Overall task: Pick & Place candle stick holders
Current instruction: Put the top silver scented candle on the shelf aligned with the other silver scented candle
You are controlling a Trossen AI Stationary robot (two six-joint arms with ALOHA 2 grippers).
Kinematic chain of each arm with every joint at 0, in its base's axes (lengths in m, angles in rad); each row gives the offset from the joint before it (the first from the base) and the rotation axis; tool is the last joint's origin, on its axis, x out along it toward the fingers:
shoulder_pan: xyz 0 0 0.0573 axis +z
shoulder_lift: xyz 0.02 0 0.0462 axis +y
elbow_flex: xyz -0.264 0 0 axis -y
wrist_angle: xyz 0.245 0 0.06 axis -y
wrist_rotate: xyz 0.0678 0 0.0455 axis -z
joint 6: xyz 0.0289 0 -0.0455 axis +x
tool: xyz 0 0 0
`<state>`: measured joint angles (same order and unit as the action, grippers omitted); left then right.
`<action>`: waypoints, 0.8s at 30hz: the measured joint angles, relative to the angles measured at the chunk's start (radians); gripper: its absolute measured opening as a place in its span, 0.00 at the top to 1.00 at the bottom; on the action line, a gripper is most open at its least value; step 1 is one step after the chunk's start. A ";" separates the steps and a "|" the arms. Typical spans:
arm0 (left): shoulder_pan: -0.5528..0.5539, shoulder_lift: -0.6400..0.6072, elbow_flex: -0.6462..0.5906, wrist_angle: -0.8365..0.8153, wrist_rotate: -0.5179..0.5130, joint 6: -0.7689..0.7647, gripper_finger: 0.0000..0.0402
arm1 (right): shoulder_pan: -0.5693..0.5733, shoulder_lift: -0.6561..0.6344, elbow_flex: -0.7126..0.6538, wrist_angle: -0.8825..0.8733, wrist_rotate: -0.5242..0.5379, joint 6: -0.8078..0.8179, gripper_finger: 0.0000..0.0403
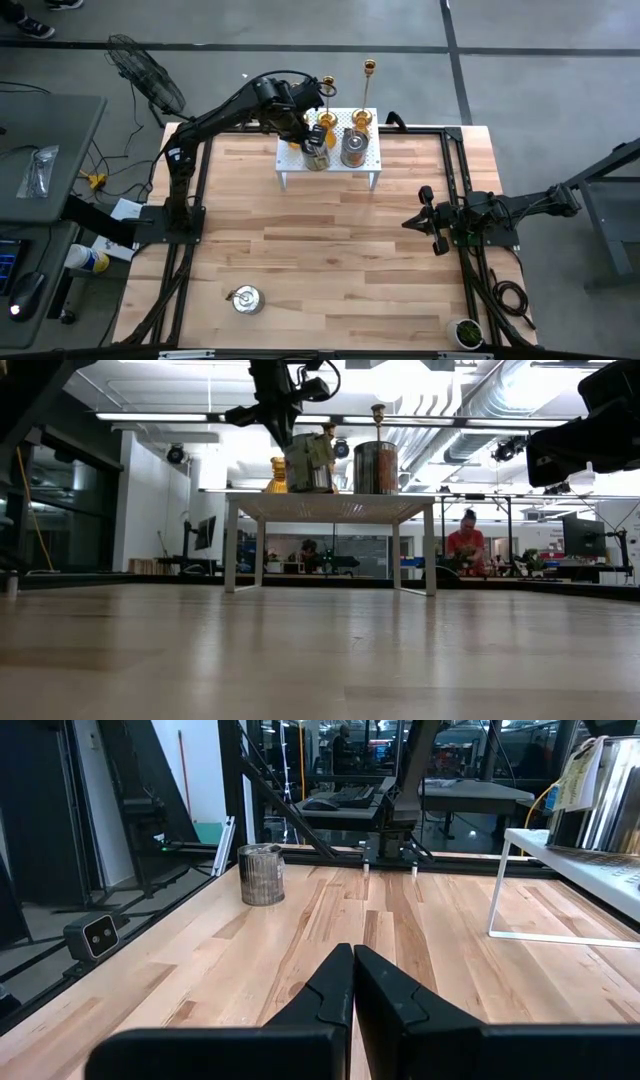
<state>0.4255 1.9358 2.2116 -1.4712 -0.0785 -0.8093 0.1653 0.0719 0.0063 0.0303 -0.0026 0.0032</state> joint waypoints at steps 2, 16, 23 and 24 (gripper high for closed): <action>0.000 0.000 0.000 0.000 -0.006 0.000 1.00 | 0.000 0.000 0.000 0.000 0.000 0.000 0.99; 0.000 0.001 0.008 0.000 -0.022 0.005 1.00 | 0.000 0.000 0.000 0.000 0.000 0.000 0.99; 0.001 0.002 0.016 0.004 -0.032 0.015 1.00 | 0.000 0.000 0.000 0.000 0.000 0.000 0.99; 0.000 0.002 0.017 0.003 -0.033 0.015 0.99 | 0.000 0.000 0.000 0.000 0.000 0.000 0.99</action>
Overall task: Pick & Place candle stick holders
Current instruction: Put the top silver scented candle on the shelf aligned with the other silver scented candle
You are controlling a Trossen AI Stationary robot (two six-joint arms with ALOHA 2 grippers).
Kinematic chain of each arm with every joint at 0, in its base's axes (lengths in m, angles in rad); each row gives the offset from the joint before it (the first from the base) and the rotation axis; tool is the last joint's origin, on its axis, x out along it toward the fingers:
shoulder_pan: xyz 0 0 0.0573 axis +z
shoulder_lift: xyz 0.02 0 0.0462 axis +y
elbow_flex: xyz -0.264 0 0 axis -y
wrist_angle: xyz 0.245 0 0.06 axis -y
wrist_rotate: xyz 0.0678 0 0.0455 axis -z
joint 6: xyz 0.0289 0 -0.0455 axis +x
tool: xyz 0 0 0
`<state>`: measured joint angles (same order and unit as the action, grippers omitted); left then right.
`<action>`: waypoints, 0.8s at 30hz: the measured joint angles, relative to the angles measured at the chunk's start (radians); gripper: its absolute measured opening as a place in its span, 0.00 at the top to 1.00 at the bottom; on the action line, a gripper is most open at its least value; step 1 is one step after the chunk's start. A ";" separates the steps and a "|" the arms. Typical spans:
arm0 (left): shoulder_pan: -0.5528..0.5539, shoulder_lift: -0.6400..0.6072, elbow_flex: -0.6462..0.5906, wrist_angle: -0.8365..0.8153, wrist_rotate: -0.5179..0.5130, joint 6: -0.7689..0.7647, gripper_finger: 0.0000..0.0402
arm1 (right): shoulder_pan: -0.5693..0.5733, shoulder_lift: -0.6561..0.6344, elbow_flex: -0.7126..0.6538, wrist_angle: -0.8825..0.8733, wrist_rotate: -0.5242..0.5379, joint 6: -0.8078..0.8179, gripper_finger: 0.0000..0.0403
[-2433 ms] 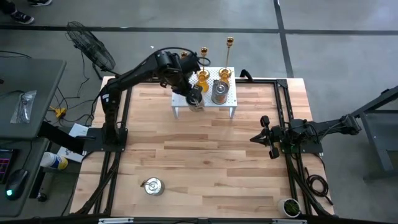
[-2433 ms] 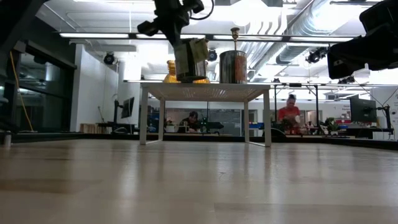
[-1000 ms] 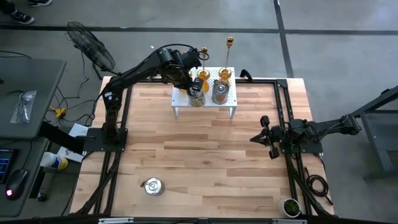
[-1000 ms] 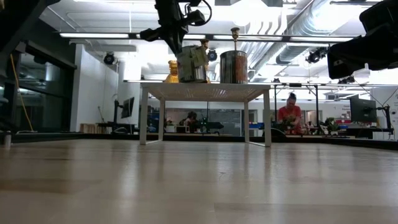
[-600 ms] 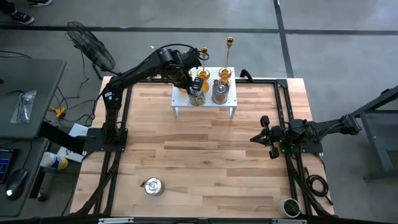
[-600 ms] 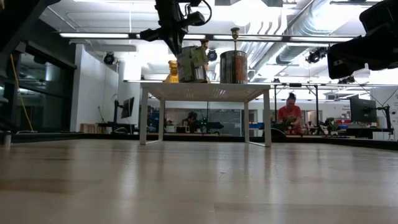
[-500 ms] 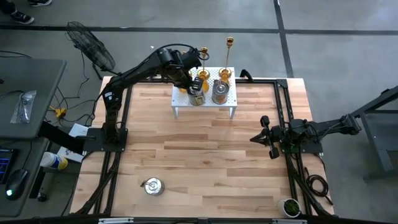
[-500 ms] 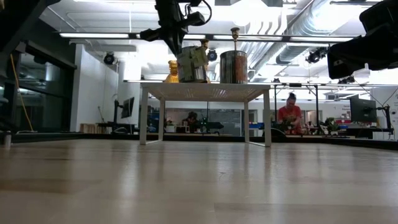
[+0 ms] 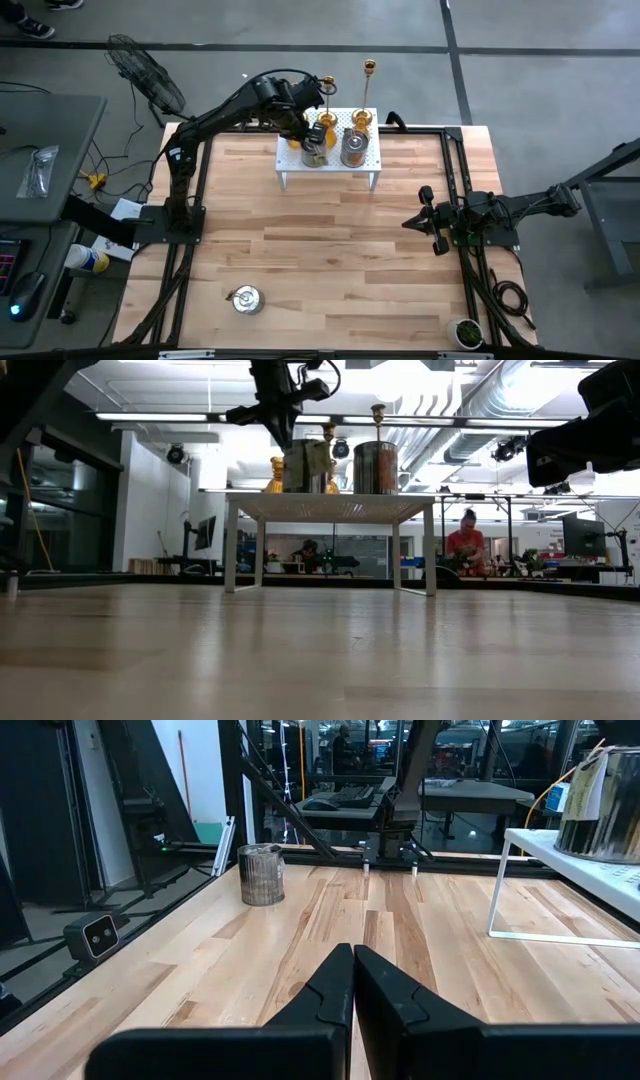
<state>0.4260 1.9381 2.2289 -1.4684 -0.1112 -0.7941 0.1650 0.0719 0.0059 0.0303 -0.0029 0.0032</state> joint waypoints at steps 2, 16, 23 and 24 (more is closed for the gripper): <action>0.000 0.000 0.001 0.002 0.000 0.000 0.97 | 0.000 0.000 0.000 0.000 0.000 0.000 0.99; -0.001 -0.002 0.003 0.008 0.004 0.008 0.72 | 0.000 0.000 0.000 0.000 0.000 0.000 0.99; -0.010 -0.028 0.003 0.020 -0.010 0.024 0.64 | 0.000 0.000 0.000 0.000 0.000 0.000 0.99; -0.014 -0.035 0.003 0.025 -0.018 0.031 0.63 | 0.000 0.000 0.000 0.000 0.000 0.000 0.99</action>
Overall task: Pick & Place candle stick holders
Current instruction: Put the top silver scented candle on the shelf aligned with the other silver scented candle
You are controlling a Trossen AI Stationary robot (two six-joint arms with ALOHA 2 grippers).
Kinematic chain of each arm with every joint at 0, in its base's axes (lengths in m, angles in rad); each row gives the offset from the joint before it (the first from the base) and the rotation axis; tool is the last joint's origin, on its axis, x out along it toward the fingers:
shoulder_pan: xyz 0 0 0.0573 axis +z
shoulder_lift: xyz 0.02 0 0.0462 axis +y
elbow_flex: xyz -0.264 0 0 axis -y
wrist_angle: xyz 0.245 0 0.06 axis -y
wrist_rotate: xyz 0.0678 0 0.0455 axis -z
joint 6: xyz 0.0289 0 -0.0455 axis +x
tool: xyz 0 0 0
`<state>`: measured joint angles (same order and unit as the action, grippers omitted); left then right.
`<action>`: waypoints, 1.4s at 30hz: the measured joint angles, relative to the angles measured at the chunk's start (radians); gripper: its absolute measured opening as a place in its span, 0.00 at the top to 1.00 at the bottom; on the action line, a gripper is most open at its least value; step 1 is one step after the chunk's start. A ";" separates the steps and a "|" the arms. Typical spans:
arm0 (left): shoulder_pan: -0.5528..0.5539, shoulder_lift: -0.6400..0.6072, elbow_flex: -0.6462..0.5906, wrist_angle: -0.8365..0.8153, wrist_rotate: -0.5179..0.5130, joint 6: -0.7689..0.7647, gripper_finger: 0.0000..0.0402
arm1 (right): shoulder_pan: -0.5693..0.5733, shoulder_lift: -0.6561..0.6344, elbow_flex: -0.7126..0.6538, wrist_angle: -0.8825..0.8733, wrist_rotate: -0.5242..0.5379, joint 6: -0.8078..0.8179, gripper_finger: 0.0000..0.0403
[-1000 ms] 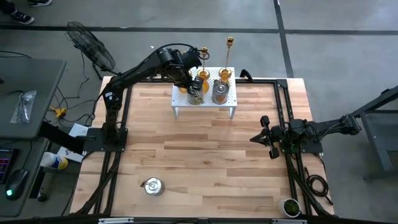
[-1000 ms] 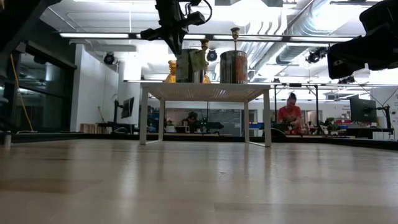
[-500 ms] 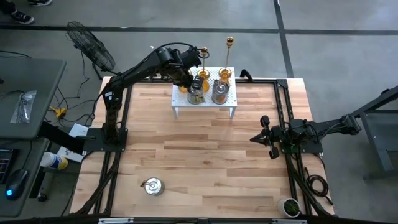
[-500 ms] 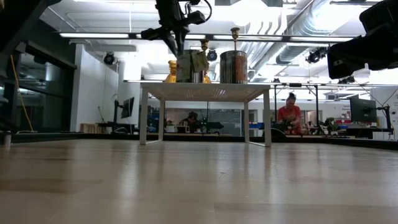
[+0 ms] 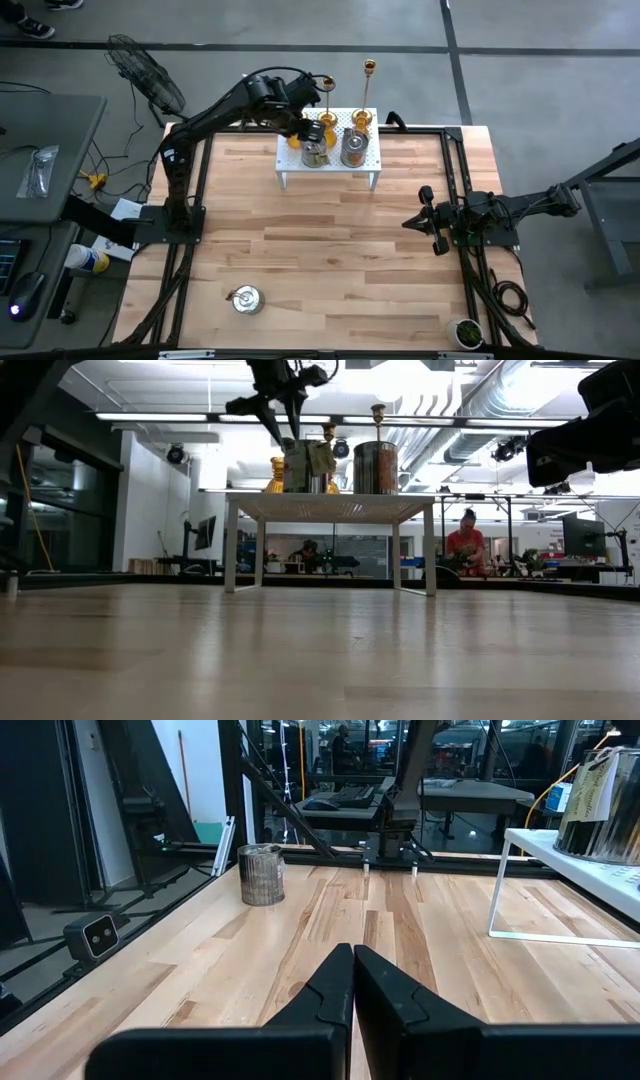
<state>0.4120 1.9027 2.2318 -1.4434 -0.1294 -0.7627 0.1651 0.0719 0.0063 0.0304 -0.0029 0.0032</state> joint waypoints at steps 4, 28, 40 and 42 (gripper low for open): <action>-0.023 -0.030 0.000 0.002 -0.054 0.018 0.63 | 0.000 0.000 0.000 0.000 0.000 0.000 0.99; -0.271 -0.534 -0.918 0.814 -0.364 0.389 1.00 | 0.000 0.000 0.000 -0.001 0.000 0.000 0.99; -0.289 -0.611 -1.404 1.592 -0.376 0.731 1.00 | 0.000 0.001 0.000 -0.002 0.000 0.000 0.99; -0.289 -0.610 -1.417 1.584 -0.411 0.731 1.00 | 0.000 0.001 0.000 -0.002 0.000 0.000 0.99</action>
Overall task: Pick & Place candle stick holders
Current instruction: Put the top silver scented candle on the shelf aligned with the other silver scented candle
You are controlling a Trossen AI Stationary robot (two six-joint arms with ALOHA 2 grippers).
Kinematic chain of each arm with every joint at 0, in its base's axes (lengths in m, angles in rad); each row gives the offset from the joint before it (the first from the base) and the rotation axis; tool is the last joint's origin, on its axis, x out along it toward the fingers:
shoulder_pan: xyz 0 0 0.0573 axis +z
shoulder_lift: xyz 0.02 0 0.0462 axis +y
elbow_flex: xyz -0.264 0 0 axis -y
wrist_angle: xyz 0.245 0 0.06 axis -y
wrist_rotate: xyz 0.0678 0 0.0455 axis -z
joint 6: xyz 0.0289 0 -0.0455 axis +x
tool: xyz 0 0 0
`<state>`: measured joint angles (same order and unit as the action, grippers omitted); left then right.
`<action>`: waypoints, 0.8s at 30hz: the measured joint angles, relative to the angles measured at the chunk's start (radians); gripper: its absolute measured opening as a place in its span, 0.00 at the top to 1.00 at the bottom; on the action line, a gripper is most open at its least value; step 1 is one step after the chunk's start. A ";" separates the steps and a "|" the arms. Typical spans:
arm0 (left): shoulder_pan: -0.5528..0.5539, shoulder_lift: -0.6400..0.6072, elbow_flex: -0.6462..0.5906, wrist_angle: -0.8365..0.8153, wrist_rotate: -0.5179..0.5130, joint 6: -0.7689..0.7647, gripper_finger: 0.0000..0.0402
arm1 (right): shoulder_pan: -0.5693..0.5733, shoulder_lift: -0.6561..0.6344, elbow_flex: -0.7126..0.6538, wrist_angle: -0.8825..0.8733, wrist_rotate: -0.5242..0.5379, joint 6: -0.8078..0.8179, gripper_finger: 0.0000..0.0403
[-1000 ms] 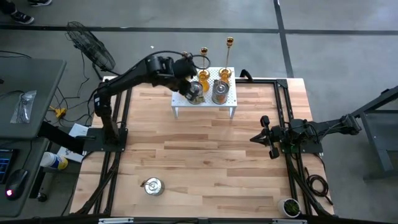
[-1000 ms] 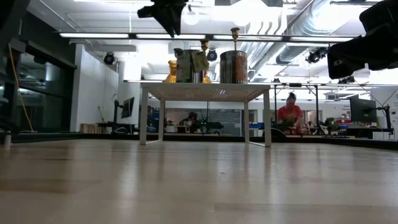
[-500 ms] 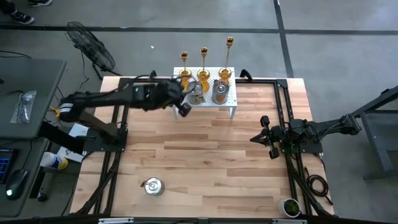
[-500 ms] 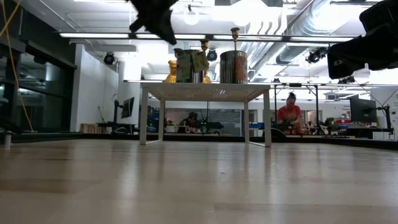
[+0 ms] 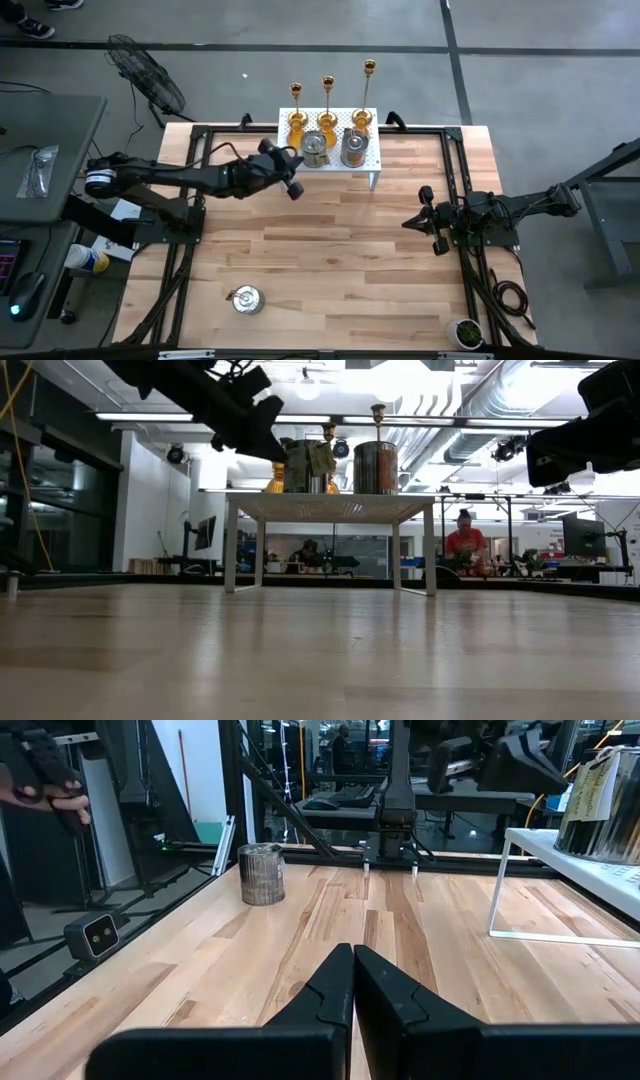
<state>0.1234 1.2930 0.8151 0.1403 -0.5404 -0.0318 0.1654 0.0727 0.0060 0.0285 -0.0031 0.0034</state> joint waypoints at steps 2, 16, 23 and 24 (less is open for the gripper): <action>0.000 0.000 0.000 -0.010 -0.029 -0.002 1.00 | 0.000 0.000 0.000 0.000 0.000 0.000 0.99; 0.001 0.048 0.001 -0.017 -0.182 -0.115 1.00 | 0.000 0.000 0.000 0.000 0.000 0.000 0.99; 0.001 0.088 0.000 0.006 -0.196 -0.139 1.00 | 0.000 0.000 0.000 -0.001 0.000 0.000 0.99; 0.001 0.088 0.000 0.008 -0.196 -0.139 1.00 | 0.000 0.000 0.000 -0.001 0.000 0.000 0.99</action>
<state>0.1242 1.3811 0.8154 0.1481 -0.7364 -0.1713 0.1650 0.0727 0.0062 0.0277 -0.0029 0.0032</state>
